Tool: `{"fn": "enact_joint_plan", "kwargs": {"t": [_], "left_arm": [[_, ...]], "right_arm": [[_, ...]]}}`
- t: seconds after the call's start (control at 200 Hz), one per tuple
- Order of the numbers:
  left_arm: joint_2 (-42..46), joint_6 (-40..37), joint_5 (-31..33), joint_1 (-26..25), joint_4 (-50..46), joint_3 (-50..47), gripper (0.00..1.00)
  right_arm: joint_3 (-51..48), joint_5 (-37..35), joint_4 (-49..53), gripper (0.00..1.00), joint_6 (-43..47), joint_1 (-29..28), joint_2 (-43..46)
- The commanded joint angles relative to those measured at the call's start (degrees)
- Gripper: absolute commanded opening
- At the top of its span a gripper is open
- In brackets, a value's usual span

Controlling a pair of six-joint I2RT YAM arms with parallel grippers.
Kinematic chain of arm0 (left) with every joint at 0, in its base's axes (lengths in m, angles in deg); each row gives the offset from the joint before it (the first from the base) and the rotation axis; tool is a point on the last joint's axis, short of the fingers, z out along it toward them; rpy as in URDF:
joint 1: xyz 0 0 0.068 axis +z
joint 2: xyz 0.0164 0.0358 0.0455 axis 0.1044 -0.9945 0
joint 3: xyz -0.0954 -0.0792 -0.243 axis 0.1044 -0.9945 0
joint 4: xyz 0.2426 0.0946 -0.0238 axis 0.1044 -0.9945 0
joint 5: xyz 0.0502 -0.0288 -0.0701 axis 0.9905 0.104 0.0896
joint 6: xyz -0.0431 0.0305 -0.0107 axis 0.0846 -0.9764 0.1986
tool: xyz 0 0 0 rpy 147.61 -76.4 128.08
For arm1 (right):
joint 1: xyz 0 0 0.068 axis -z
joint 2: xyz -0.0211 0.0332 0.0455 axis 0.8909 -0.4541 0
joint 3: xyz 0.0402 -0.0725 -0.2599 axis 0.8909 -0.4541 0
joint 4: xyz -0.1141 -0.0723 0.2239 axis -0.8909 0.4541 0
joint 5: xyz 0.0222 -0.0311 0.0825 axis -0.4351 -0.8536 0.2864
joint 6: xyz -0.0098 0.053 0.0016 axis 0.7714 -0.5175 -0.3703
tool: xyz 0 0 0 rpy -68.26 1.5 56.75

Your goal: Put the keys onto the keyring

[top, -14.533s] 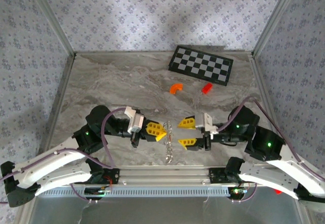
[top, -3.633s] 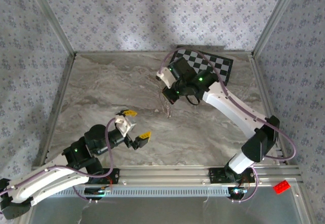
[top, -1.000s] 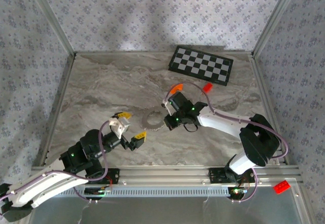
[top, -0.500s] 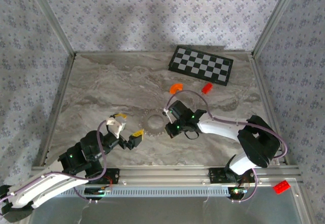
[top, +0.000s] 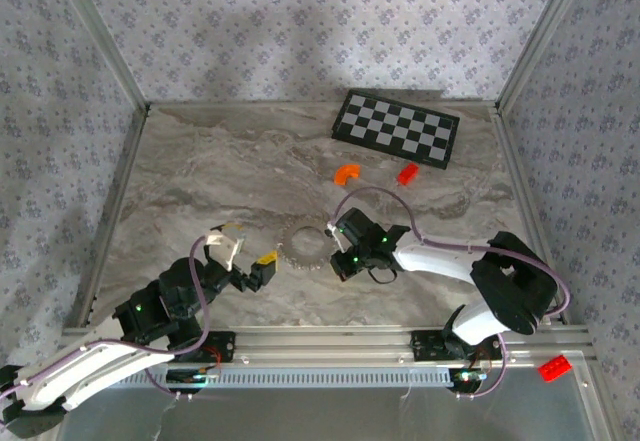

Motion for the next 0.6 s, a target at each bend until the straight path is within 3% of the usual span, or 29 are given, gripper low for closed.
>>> {"fn": "enact_joint_plan", "kwargs": {"t": [0.0, 0.275, 0.595], "left_arm": [[0.21, 0.88, 3.17, -0.04, -1.14, 2.94, 1.0], [-0.12, 2.1, 11.94, -0.04, -4.68, 3.98, 1.0], [0.58, 1.03, 12.95, 0.04, -2.59, 2.49, 1.0]], "right_arm": [[-1.5, -1.07, 0.07, 0.0, -0.54, -0.56, 1.04], [-2.45, -1.61, 0.81, 0.0, -0.65, -0.64, 0.78], [-3.14, -1.51, -0.36, 0.07, -0.18, -0.58, 0.36]]}}
